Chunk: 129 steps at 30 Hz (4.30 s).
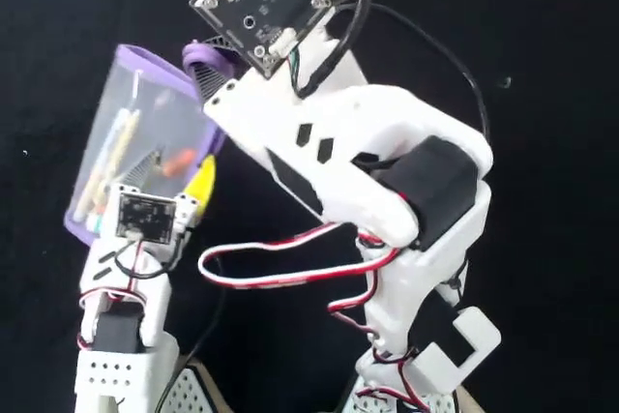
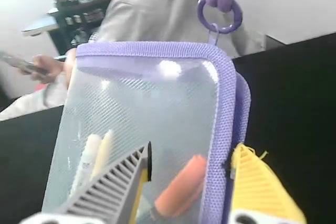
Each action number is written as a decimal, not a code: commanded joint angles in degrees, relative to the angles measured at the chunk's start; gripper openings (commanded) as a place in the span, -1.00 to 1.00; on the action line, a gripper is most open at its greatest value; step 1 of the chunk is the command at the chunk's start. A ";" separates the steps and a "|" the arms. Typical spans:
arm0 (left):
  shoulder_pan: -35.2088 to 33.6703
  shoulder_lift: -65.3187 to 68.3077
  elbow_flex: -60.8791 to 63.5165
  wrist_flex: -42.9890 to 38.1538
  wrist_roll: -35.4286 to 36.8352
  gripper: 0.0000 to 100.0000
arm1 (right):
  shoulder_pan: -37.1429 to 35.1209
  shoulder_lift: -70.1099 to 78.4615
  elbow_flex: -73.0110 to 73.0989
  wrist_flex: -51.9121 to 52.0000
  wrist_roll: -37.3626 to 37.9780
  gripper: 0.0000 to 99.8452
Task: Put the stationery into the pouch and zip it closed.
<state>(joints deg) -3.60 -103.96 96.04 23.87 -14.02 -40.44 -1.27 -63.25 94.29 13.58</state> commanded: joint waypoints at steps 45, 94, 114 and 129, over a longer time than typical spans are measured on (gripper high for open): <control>10.77 -0.62 -7.34 4.75 0.35 -0.50 | 19.34 -3.21 -11.12 -5.63 -3.69 -0.97; 14.73 27.87 -28.35 2.29 -4.48 -0.49 | 8.35 -3.21 -7.69 -7.30 -5.71 -0.98; 12.53 42.90 -24.75 -15.38 -8.62 -0.50 | 8.26 -3.21 -7.69 -7.30 -5.71 -0.98; 12.26 48.53 -25.71 -18.46 -9.85 -0.80 | 8.35 -3.21 -7.60 -7.03 -5.71 -0.98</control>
<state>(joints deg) 9.41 -55.69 72.04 6.11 -23.52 -31.30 -1.27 -70.64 88.75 8.48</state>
